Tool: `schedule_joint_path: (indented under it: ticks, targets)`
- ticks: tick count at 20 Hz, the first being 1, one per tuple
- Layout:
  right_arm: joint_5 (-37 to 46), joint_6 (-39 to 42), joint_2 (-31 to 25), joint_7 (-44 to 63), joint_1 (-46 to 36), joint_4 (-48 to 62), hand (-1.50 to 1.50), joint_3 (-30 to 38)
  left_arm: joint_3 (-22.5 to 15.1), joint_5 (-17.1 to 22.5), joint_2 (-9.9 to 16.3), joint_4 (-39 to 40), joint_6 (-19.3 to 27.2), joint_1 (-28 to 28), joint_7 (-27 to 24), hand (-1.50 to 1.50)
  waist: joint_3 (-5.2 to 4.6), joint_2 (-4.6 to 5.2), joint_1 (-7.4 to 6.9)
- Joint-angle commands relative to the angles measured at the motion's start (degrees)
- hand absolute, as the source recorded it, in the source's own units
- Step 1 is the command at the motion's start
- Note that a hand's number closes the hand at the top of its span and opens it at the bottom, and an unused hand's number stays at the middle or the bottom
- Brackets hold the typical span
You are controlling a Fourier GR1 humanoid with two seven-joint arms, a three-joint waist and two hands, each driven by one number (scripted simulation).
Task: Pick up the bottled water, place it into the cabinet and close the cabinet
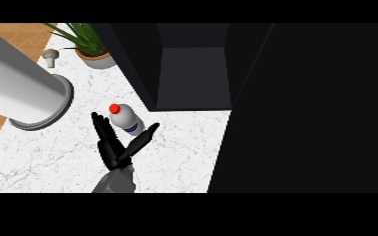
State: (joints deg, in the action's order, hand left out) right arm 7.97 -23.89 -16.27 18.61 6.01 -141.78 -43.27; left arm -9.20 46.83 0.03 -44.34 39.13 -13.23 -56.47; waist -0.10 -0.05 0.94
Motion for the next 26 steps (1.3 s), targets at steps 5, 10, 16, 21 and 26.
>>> schedule_joint_path:
  ticks: [5, 10, 16, 21, 26]
  targets:
    - [10.17, -2.75, 0.47, 2.25, 1.06, -4.95, -1.5, -4.81, 0.09, 4.85, -0.02, 4.73, -7.25, -2.09, -6.36, 1.5, 0.0, -0.14, 0.03]
    - [4.89, -0.64, -1.66, 2.84, 0.26, -5.96, -1.5, -1.05, 0.39, 9.37, -0.02, 11.26, -11.85, -5.64, -11.41, 1.5, -0.03, 0.13, 0.42]
    - [2.58, -1.22, -4.03, 1.17, 1.87, -5.61, -1.5, 1.18, -3.64, 3.32, 4.03, 9.14, -21.47, -4.84, -1.31, 1.5, 0.02, -0.05, 0.08]
    - [2.08, -1.92, -3.67, -0.71, 1.07, -3.33, -1.5, -0.05, -14.6, -3.22, 9.99, 7.48, -37.51, 0.61, 4.36, 1.5, 0.01, -0.35, 0.11]
    - [4.61, -2.31, -3.68, 3.74, -0.33, -6.66, -1.5, -0.44, -12.8, -4.82, 12.23, 2.27, -39.13, 2.11, 0.57, 1.5, 0.06, -0.21, -0.7]
